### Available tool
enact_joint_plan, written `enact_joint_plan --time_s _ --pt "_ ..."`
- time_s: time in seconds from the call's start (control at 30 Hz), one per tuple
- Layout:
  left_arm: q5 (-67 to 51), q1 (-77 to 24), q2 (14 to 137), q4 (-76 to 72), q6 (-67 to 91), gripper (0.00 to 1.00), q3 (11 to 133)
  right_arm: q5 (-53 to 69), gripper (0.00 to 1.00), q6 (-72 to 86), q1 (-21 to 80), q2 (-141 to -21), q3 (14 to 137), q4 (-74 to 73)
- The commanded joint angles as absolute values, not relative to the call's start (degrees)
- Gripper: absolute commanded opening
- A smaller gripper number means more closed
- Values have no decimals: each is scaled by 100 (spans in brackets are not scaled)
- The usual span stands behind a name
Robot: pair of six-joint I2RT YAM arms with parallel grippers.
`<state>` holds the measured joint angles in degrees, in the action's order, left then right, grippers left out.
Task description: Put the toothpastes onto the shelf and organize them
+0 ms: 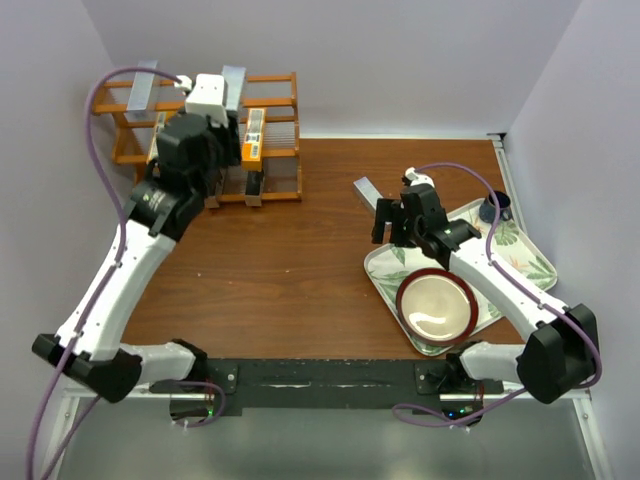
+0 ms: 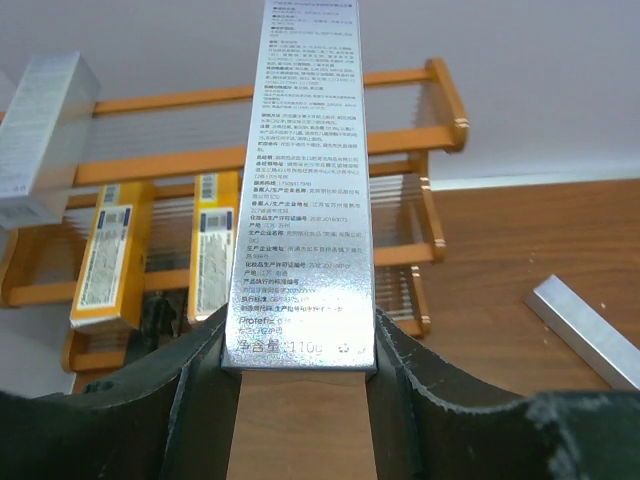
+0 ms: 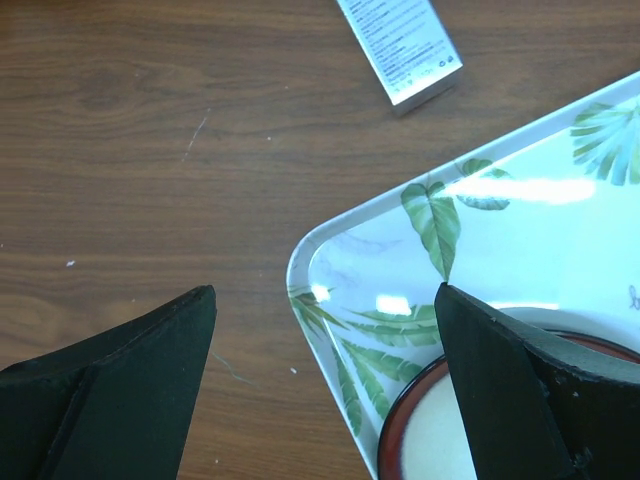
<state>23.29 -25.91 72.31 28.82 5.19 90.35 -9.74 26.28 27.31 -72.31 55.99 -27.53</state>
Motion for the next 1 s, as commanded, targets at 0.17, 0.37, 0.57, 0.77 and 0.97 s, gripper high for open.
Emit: enact_joint_plan --time_s 0.17,0.37,0.57,0.77,0.97 --pt "660 -802 8393 2435 132 11 10327 -203 96 2312 2733 -7040 5441 -2268" --pt "150 -72 8964 2198 26 11 10643 -106 96 2241 2804 -7101 5423 -2224" --pt "-123 211 9465 1925 26 11 10968 -9 96 2197 2830 -7163 5423 -2180" --pt "-18 281 9835 1784 26 11 11065 220 96 2109 2830 -7154 5396 -2083" --pt "263 281 10046 1714 -202 12 10978 307 96 2065 2830 -7119 5379 -2057"
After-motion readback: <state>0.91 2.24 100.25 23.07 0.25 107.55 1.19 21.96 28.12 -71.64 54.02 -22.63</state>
